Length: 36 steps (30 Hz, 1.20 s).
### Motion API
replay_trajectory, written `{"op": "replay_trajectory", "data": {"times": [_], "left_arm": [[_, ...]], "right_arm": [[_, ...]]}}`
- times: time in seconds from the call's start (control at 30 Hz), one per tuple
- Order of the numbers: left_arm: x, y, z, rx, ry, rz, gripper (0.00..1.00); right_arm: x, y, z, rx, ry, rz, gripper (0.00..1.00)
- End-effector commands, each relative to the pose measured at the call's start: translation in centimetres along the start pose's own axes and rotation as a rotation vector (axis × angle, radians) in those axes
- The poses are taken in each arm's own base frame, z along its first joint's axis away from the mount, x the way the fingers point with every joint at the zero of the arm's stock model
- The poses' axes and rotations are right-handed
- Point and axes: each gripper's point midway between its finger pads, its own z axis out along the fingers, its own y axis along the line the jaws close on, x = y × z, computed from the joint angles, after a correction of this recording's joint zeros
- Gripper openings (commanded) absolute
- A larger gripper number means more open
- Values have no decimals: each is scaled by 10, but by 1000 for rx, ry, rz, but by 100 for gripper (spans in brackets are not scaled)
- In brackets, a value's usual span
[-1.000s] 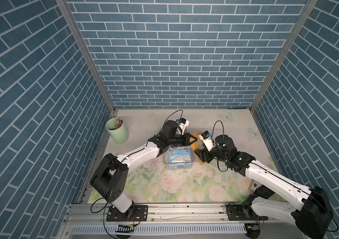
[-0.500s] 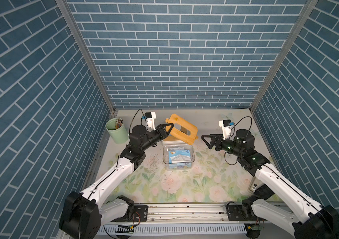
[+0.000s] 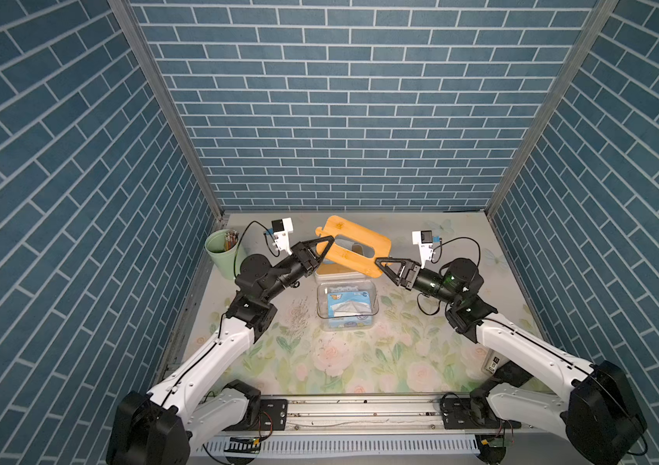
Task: Put the tissue paper into the tissue box
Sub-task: Close the box lid on the tissue box.
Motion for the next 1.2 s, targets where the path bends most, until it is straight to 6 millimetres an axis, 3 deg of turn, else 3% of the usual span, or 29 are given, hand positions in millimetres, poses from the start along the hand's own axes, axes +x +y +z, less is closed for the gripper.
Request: {"op": "replay_trajectory", "data": {"times": [0.0,0.13,0.27,0.3,0.4,0.57,0.67,0.9,1.17], "left_arm": [[0,-18,-5,90,-9,2,0],[3,-11,-8,107,-18,-18,0],[6,-1,-8,98,-17,-21,0],[7,2,-8,92,-18,-20,0],[10,21,-6,39,-9,-6,7],[18,76,-10,-166,44,80,60],[16,111,-25,-323,61,145,72],[7,155,-62,-558,95,270,82],[-7,171,-87,-711,115,376,84]], "right_arm": [[-12,24,-2,-126,-74,30,53],[-15,22,-2,-152,-114,79,33],[-17,19,1,-161,-127,112,2],[-18,17,0,-153,-131,115,0],[-20,10,-2,-126,-122,124,0],[-19,-15,-13,-28,-38,120,0],[-14,-33,-23,49,48,117,0],[10,-49,-31,76,223,152,0],[39,-56,-24,64,340,214,0]]}}
